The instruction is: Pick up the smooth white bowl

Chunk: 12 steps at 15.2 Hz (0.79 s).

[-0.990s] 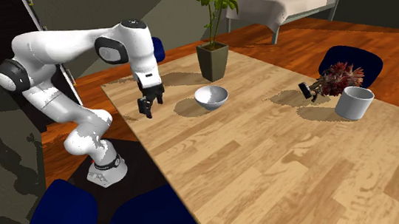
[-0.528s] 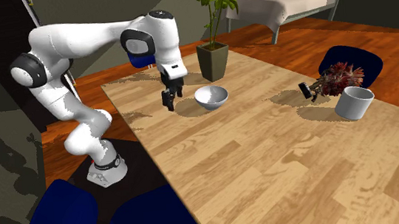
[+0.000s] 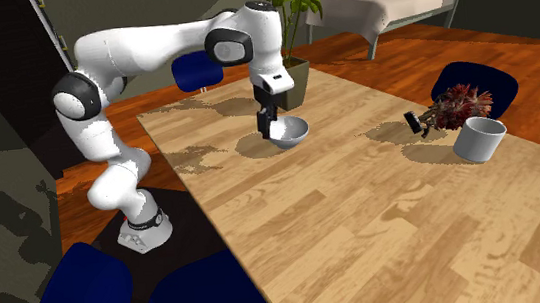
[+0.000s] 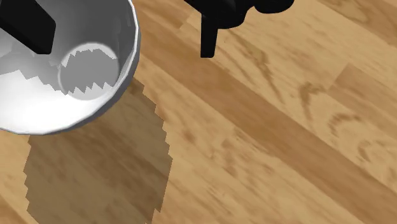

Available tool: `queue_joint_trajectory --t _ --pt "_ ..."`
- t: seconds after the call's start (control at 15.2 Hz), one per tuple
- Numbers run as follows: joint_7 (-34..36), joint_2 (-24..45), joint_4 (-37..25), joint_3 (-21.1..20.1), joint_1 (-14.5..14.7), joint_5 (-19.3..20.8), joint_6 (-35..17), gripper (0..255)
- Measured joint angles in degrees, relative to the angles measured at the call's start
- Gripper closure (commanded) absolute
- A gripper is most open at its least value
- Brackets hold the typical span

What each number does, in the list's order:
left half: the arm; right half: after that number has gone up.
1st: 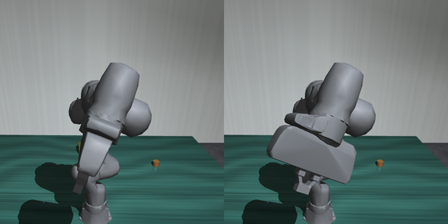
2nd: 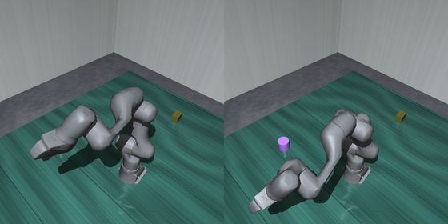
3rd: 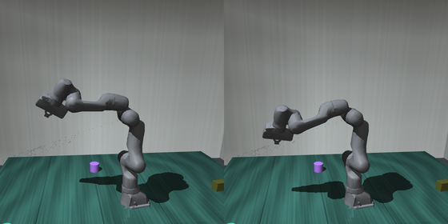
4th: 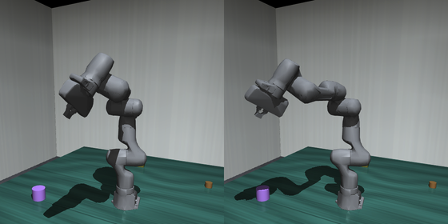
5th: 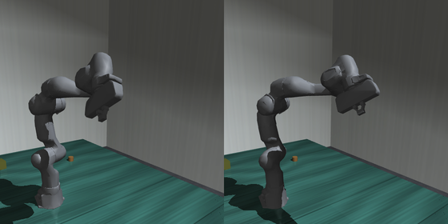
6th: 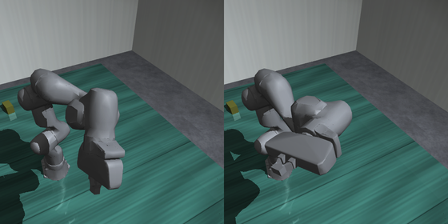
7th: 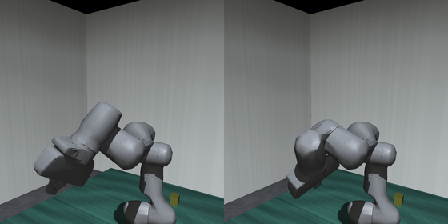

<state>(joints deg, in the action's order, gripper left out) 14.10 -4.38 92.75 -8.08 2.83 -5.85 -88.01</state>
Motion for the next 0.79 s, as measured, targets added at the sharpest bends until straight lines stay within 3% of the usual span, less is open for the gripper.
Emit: queue_joint_trajectory --t 0.2,0.66,0.73,0.79 --pt "0.65 4.10 -4.06 -0.63 0.52 0.41 -0.33 0" --pt "0.29 3.57 1.06 -0.69 0.58 0.30 -4.95 0" --pt "0.24 3.50 1.28 -0.68 0.57 0.29 -5.11 255" --pt "0.22 3.46 1.40 -0.67 0.56 0.29 -5.20 255"
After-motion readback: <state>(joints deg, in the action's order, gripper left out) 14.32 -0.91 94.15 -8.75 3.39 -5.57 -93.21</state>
